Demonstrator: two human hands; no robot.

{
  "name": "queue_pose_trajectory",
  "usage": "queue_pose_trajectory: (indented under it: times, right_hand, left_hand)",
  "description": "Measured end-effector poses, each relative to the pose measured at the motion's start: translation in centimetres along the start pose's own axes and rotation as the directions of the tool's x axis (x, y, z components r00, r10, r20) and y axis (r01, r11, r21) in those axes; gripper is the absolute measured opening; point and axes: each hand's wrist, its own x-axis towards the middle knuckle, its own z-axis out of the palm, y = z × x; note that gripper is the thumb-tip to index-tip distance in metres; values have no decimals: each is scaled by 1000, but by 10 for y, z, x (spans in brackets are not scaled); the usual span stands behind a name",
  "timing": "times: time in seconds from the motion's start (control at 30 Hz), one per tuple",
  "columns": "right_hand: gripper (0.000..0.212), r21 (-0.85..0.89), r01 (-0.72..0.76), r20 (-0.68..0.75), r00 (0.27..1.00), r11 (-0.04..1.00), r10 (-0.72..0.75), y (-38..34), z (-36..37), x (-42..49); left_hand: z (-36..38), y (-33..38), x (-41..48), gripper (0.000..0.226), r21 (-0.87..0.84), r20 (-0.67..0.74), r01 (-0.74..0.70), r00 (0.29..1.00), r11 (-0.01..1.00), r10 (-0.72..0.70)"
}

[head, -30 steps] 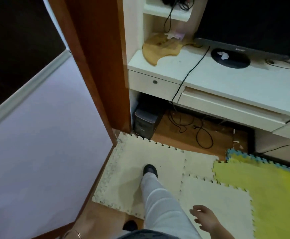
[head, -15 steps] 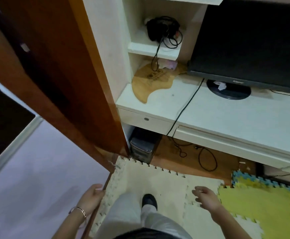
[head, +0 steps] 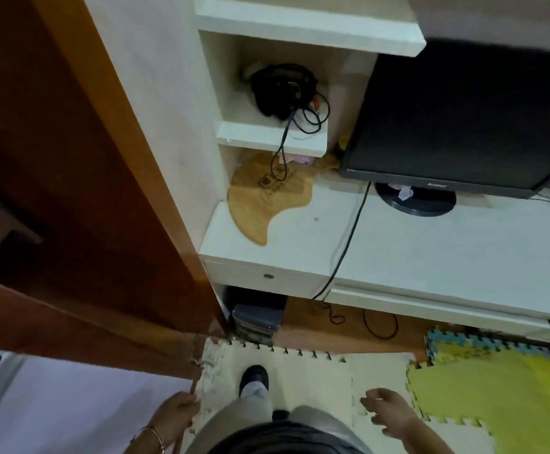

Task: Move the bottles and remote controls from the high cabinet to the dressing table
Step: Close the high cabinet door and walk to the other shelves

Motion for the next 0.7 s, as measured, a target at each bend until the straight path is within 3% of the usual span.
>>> queue_pose_trajectory:
  times: [0.1,0.17,0.23,0.33,0.47,0.6,0.7]
  right_hand:
    - [25,-29,214,-57,975,976,-216,-57,-5,-16]
    - [26,-30,416,-117,902,909,-416,-109,-16,-38]
    - [28,-44,585,-172,794,810,-583,-165,-33,-68]
    - [25,-47,801,-243,570,597,-785,-244,-65,-127]
    - [25,-193,948,-340,177,253,-924,-322,-105,-214]
    - [24,-327,942,-377,-202,-74,-904,-379,-141,-295]
    - [23,-384,882,-389,-423,-274,-818,-418,-159,-352]
  left_hand:
    - [-10,51,13,15,29,-6,-117,993,993,117]
    - [-13,104,10,9,106,-6,-290,956,951,292]
    - [-18,171,-8,16,162,14,-511,857,844,515]
    - [-25,274,-66,16,96,52,-768,639,633,767]
    - [-40,376,-147,23,-32,-58,-955,296,294,953]
    - [-62,452,-225,29,-41,-257,-997,-52,-65,965]
    - [-84,498,-280,31,46,-408,-962,-264,-269,874]
